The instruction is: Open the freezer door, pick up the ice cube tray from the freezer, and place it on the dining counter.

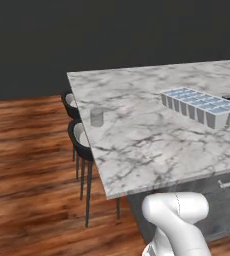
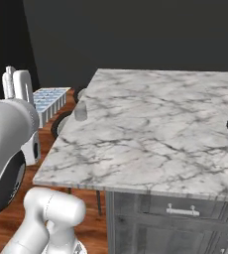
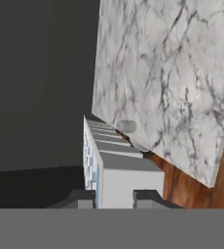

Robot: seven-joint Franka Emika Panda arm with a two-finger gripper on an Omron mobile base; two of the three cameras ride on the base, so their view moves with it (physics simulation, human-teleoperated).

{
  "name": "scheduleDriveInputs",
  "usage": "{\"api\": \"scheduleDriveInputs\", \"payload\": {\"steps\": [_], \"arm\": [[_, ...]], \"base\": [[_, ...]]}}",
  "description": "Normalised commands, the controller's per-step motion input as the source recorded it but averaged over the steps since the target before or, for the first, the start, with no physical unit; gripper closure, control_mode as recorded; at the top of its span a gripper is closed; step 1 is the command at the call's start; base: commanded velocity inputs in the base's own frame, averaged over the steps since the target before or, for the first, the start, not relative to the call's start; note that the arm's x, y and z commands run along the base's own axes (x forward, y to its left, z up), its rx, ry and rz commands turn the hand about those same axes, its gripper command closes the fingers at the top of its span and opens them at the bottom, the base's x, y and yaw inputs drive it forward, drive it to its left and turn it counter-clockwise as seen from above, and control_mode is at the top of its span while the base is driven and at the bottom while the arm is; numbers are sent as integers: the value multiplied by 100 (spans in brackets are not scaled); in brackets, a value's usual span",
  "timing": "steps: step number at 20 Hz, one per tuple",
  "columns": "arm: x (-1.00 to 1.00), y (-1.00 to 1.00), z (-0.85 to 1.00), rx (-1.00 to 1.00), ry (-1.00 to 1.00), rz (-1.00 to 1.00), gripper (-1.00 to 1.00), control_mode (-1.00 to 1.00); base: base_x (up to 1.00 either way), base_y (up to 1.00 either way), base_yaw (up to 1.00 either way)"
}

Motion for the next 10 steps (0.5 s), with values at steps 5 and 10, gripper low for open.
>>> {"api": "scheduleDriveInputs", "payload": {"steps": [5,10], "arm": [[0,0,0,0,0,0,100,100],[0,0,0,0,0,0,100,100]], "base": [[42,23,-24],[63,27,-11]]}}
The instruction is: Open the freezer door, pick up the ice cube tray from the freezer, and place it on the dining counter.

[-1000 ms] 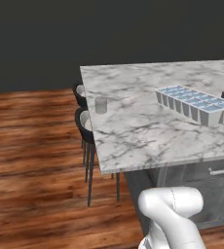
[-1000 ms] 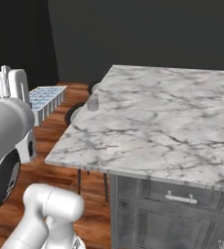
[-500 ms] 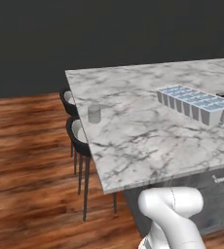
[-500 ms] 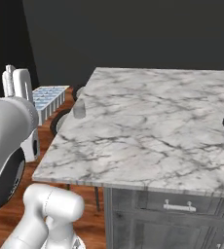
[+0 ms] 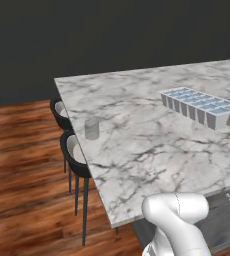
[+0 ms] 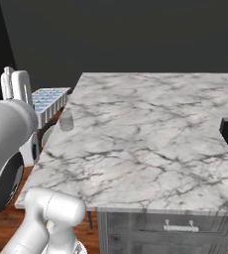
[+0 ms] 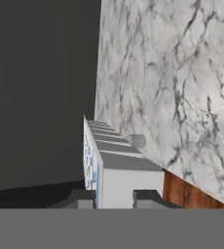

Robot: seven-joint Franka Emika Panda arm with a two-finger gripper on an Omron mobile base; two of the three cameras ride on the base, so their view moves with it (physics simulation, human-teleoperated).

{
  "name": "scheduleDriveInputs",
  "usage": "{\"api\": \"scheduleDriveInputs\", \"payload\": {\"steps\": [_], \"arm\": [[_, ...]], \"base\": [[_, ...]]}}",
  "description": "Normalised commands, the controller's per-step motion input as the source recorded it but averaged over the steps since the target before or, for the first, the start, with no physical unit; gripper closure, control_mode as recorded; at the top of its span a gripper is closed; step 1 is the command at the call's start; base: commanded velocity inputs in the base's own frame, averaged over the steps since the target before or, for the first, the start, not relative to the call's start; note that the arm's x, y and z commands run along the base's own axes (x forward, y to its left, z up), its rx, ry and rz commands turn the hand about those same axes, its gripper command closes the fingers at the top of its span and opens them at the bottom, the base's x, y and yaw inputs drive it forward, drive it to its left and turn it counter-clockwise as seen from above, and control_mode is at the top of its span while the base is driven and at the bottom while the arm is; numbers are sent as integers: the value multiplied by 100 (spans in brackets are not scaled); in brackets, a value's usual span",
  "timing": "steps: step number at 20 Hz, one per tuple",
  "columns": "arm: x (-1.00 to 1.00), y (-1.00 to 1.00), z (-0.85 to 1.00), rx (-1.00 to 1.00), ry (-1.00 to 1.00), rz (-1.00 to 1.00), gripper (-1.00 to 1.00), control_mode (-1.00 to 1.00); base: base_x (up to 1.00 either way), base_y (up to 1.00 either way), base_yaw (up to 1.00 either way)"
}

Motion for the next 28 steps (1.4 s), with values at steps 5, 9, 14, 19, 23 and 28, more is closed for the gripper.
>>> {"api": "scheduleDriveInputs", "payload": {"steps": [5,9,14,19,23,28], "arm": [[0,0,0,0,0,0,100,100],[37,4,-12,0,1,0,100,-100],[88,1,-37,0,4,0,100,-100],[100,0,-52,0,10,0,100,-100],[100,0,-56,0,11,0,100,-100],[100,2,-53,0,10,0,100,-100]], "base": [[54,19,-4],[32,7,0],[0,0,0],[0,0,0],[0,0,0],[0,0,0]]}}
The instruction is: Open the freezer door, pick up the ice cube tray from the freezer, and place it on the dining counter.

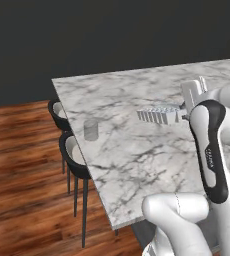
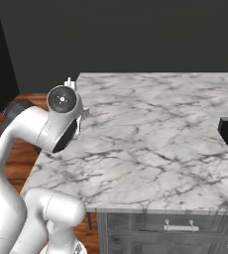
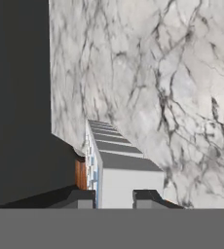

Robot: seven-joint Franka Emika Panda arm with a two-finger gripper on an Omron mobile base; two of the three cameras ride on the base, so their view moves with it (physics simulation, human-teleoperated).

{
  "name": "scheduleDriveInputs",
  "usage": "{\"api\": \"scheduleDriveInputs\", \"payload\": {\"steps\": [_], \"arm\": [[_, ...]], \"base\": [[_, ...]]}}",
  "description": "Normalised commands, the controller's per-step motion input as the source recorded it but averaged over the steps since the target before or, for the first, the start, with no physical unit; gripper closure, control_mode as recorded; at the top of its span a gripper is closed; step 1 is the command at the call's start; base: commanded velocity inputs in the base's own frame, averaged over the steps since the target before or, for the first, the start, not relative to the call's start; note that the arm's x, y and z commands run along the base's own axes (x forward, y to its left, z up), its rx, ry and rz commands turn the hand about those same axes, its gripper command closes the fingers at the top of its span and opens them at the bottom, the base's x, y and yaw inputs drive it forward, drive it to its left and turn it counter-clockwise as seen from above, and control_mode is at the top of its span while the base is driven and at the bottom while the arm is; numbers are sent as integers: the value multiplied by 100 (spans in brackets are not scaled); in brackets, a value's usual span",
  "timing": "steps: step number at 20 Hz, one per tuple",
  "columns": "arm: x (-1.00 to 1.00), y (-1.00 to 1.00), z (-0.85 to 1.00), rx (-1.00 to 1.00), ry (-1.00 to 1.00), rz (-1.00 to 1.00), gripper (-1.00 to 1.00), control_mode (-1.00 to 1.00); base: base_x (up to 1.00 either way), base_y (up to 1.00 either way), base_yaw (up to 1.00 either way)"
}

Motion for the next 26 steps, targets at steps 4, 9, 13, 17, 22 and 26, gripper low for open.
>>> {"api": "scheduleDriveInputs", "payload": {"steps": [4,9,13,17,22,26], "arm": [[100,8,-54,0,10,0,100,-100],[98,11,-54,0,4,0,100,-100],[85,13,-54,0,0,0,100,-100],[73,9,-48,0,-2,0,100,-100],[81,6,-36,1,-1,0,100,-100],[86,0,-28,1,0,0,100,-100]], "base": [[0,0,0],[0,0,0],[0,0,0],[0,0,0],[0,0,0],[0,0,0]]}}
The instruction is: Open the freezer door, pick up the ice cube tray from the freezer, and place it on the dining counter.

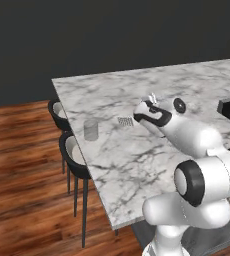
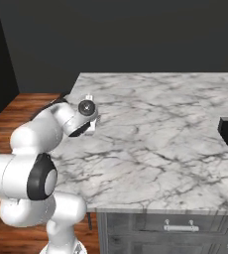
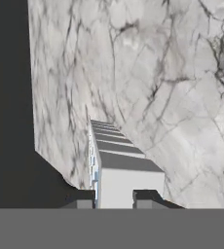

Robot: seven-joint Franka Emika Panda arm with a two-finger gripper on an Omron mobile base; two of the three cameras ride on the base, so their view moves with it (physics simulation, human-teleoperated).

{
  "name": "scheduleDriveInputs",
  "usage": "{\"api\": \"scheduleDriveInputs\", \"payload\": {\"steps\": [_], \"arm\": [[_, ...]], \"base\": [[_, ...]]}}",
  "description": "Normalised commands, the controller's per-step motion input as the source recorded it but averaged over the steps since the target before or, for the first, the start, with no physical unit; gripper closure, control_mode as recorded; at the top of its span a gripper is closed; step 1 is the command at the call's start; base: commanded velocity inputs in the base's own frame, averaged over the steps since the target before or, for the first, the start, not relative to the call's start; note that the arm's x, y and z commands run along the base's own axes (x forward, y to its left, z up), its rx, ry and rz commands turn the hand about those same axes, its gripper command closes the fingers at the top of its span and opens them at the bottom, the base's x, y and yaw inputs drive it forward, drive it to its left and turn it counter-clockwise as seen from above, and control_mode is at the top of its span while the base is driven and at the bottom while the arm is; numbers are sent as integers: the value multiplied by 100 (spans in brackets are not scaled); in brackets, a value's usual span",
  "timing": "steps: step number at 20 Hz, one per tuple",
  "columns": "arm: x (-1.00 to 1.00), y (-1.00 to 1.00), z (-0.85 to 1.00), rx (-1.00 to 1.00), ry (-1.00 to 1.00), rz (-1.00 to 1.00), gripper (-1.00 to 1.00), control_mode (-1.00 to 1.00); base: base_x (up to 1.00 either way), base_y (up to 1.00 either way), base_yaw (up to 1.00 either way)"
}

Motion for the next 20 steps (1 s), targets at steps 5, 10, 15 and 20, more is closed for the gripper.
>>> {"api": "scheduleDriveInputs", "payload": {"steps": [5,10,15,20], "arm": [[77,0,-35,0,0,1,100,-100],[66,0,-47,0,0,3,100,-100],[62,0,-45,0,0,2,100,-100],[51,0,-45,0,2,2,100,-100]], "base": [[0,0,0],[0,0,0],[0,0,0],[0,0,0]]}}
